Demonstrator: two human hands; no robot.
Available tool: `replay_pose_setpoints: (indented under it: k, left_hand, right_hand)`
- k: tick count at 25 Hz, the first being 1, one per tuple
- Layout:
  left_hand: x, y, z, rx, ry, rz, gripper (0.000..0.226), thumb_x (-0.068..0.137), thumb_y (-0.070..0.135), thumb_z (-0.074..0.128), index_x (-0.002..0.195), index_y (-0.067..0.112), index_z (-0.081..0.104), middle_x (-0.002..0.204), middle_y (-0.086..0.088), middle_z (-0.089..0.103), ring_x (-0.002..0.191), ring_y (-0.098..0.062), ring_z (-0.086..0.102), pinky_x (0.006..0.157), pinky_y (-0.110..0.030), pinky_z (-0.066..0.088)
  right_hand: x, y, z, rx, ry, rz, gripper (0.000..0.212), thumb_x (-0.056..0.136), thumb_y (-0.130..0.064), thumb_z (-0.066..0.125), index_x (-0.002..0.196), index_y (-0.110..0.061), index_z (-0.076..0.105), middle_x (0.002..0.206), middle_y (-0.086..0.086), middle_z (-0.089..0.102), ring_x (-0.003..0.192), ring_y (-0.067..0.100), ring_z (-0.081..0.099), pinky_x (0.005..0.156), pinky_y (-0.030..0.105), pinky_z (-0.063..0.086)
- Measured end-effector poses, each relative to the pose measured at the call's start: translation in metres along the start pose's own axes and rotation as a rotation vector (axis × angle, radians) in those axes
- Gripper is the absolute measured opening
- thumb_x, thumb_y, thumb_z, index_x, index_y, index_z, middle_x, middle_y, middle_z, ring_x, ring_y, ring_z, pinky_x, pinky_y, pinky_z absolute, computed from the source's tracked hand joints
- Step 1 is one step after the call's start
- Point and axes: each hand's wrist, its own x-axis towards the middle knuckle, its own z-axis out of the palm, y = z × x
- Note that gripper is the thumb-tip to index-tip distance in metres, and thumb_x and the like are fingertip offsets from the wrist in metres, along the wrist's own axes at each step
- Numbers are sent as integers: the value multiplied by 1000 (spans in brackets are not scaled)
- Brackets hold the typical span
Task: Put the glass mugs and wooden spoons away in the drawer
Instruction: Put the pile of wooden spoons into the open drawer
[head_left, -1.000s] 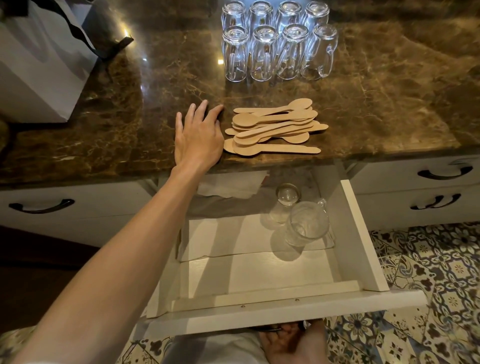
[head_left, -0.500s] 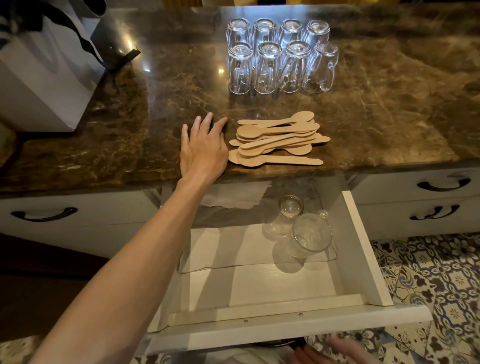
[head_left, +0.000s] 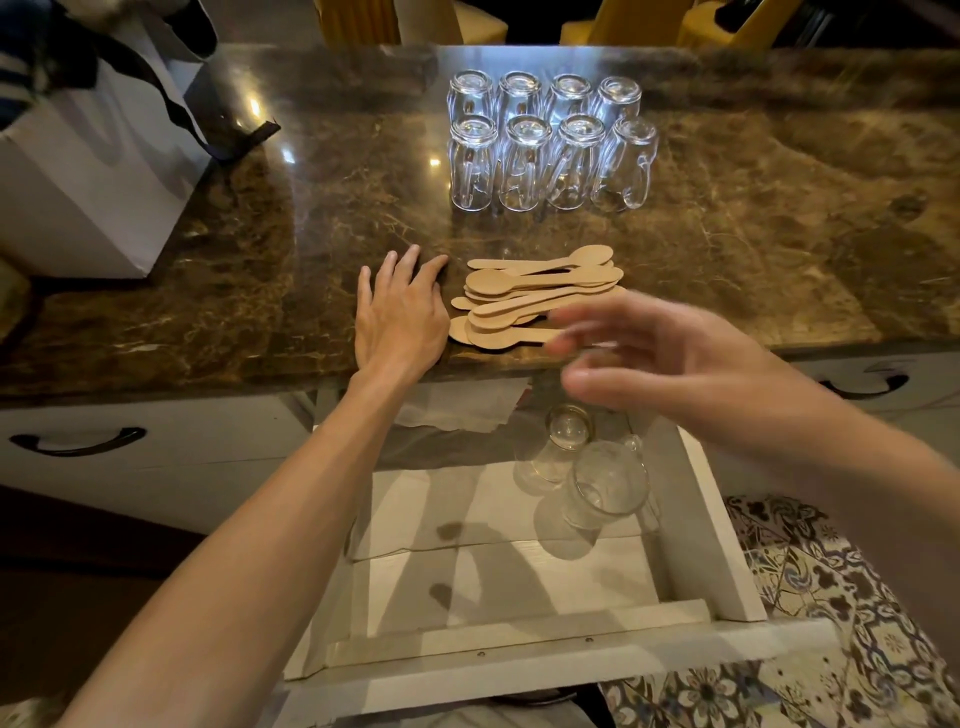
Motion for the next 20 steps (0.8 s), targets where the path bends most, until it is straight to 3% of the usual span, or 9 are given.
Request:
replay_pose_setpoints:
  k: [3, 5, 8, 10, 16, 20]
  left_hand:
    - [-1, 1, -1, -3, -1, 0, 41, 99, 25, 27, 139, 28, 39, 152, -2, 31, 142, -19, 18, 118, -42, 4]
    - [-1, 2, -2, 1, 0, -4, 41, 99, 25, 28, 139, 28, 39, 152, -2, 31, 142, -19, 18, 118, -42, 4]
    - [-1, 3, -4, -1, -4, -8, 42, 99, 25, 28, 139, 27, 40, 152, -2, 31, 142, -19, 18, 118, -42, 5]
    - [-1, 3, -4, -9, -5, -9, 42, 99, 24, 28, 139, 26, 40, 151, -2, 31, 142, -19, 18, 118, -42, 5]
    - [0, 2, -1, -22, 5, -13, 41, 99, 24, 29, 138, 27, 41, 151, -2, 32, 142, -19, 18, 117, -40, 3]
    - [0, 2, -1, -18, 8, -7, 41, 99, 24, 29, 138, 27, 41, 151, -2, 32, 142, -19, 19, 117, -40, 4]
  right_hand:
    - [55, 1, -12, -582, -42, -45, 71, 68, -46, 75, 131, -34, 44, 125, -17, 57, 113, 1, 51, 102, 27, 40]
    - [89, 10, -21, -873, -72, -38, 91, 67, -46, 77, 143, -27, 30, 144, -7, 42, 129, 12, 39, 106, 30, 31]
    - [131, 32, -30, -1099, -121, 28, 116, 61, -52, 80, 149, -21, 10, 158, -1, 14, 144, 21, 13, 116, 43, 16]
    - [149, 43, -35, -1127, -162, 64, 121, 60, -55, 80, 149, -20, 6, 159, -2, 8, 146, 20, 6, 117, 44, 12]
    - [169, 49, -39, -1159, -160, 106, 109, 60, -53, 80, 146, -22, 21, 150, 2, 35, 136, 31, 31, 111, 48, 27]
    - [169, 39, -33, -1231, -160, 56, 84, 64, -50, 79, 131, -16, 42, 127, 3, 51, 114, 27, 48, 96, 40, 37]
